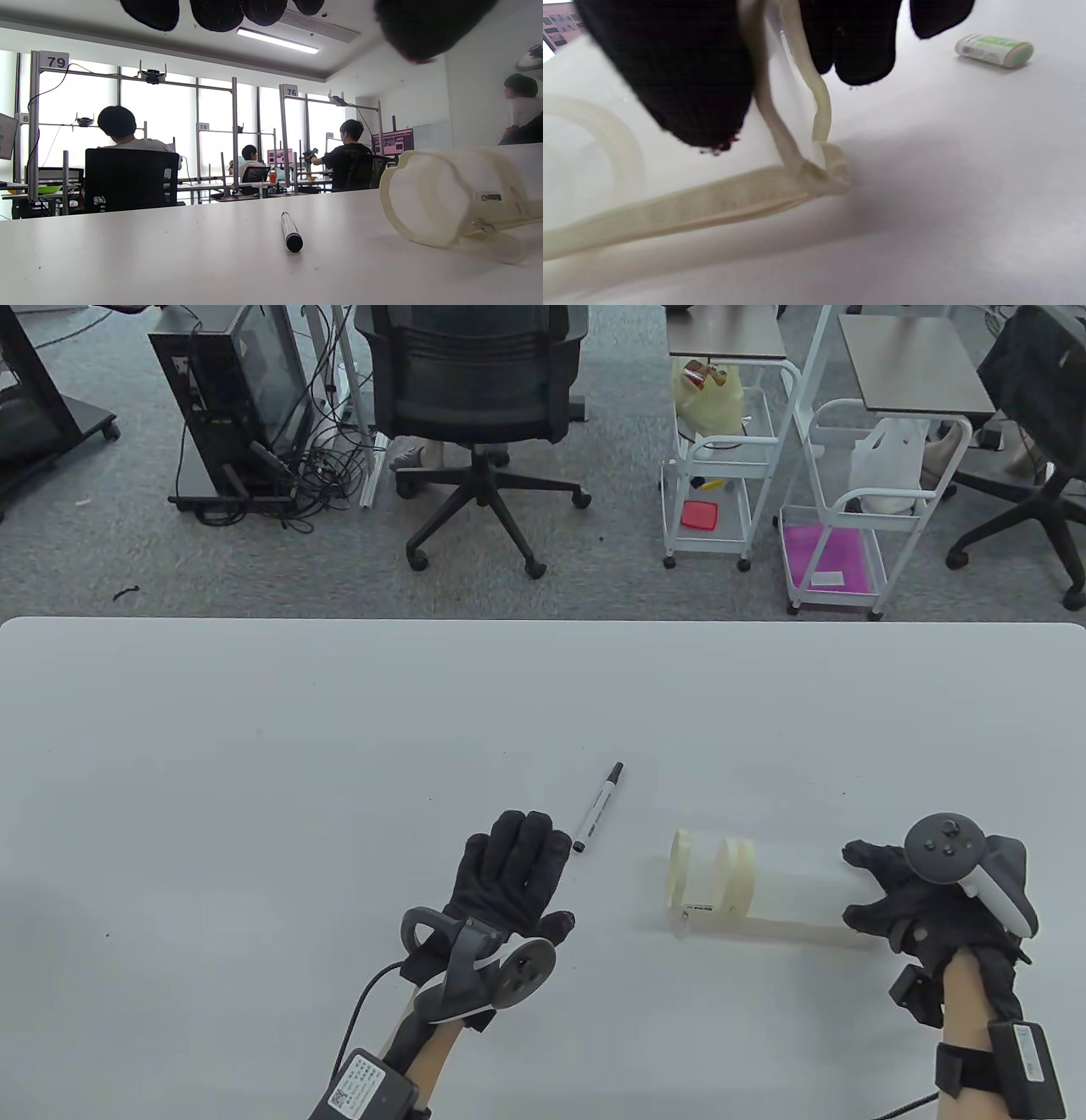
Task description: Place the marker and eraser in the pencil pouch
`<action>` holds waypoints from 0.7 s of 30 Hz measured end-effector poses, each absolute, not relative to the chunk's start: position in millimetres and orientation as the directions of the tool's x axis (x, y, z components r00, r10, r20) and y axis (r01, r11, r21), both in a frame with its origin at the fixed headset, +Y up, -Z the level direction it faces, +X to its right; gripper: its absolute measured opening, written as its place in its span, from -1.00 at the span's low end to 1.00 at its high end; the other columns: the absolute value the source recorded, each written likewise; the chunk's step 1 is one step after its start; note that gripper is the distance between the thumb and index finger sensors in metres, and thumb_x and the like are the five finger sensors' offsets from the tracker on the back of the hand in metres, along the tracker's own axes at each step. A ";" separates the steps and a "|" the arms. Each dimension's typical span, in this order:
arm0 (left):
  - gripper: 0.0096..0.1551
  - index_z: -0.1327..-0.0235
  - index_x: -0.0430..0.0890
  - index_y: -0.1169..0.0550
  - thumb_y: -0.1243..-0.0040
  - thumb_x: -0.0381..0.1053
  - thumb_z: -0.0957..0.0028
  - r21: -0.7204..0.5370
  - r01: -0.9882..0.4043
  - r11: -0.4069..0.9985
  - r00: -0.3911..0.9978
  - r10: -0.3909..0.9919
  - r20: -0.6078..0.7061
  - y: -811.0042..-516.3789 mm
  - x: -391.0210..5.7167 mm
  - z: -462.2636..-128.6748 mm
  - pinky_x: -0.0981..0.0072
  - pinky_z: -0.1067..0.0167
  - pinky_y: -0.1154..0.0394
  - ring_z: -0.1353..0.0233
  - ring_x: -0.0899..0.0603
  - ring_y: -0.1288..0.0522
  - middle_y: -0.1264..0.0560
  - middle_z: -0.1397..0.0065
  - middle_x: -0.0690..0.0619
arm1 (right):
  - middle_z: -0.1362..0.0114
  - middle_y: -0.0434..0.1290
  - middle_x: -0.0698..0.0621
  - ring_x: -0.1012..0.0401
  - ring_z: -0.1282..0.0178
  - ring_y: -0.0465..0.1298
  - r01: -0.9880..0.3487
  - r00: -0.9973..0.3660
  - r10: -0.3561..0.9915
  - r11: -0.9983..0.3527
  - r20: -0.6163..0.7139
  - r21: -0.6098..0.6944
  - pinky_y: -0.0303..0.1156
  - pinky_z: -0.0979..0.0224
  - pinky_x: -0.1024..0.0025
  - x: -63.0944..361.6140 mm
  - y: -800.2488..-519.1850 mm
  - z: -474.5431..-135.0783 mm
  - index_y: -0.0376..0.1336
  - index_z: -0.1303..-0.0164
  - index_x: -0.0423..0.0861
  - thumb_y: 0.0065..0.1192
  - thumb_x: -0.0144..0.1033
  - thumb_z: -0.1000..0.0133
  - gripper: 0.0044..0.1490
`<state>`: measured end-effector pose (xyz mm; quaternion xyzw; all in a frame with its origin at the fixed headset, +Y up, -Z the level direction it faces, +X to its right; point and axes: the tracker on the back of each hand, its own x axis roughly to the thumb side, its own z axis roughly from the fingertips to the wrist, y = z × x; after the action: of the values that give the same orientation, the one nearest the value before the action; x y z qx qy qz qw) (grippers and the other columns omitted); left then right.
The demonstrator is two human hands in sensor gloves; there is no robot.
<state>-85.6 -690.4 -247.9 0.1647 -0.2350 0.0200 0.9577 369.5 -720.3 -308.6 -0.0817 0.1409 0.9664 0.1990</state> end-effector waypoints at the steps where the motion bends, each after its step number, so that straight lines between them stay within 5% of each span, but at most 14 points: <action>1: 0.05 -0.69 0.00 -0.02 -0.02 0.36 0.03 0.303 -0.112 0.946 0.889 -0.041 0.455 -690.5 -85.4 -248.0 -0.33 -0.55 -0.19 -0.76 -0.34 -0.10 -0.03 -0.81 -0.13 | -0.55 0.34 -0.04 -0.04 -0.42 0.46 -0.409 -0.907 0.364 -0.881 -0.210 0.239 0.21 -0.51 -0.19 369.6 -719.8 -308.3 0.24 -0.46 0.15 0.65 -0.07 0.24 0.01; 13: 0.05 -0.69 0.01 -0.03 -0.03 0.36 0.03 0.282 -0.107 0.954 0.893 -0.033 0.450 -691.2 -86.2 -249.4 -0.33 -0.55 -0.19 -0.76 -0.34 -0.10 -0.04 -0.81 -0.12 | -0.03 0.59 -0.16 0.12 0.20 0.63 -0.480 -0.877 0.467 -0.856 -0.109 0.194 0.47 -0.23 -0.05 357.7 -706.6 -304.8 0.47 -0.15 -0.07 0.57 0.10 0.26 -0.19; 21: 0.06 -0.69 0.00 -0.02 -0.03 0.37 0.03 0.271 -0.114 0.956 0.889 -0.024 0.458 -692.0 -86.1 -250.7 -0.33 -0.55 -0.19 -0.76 -0.34 -0.11 -0.03 -0.81 -0.12 | 0.14 0.63 -0.13 0.16 0.36 0.64 -0.624 -0.779 0.626 -0.769 -0.033 0.140 0.52 -0.13 -0.01 350.5 -702.5 -302.3 0.54 0.02 -0.07 0.54 0.10 0.25 -0.31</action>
<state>-86.1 -692.0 -250.7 0.1465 -0.2347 0.0234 0.9607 350.5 -702.5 -302.3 0.0080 0.0718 0.9405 0.3322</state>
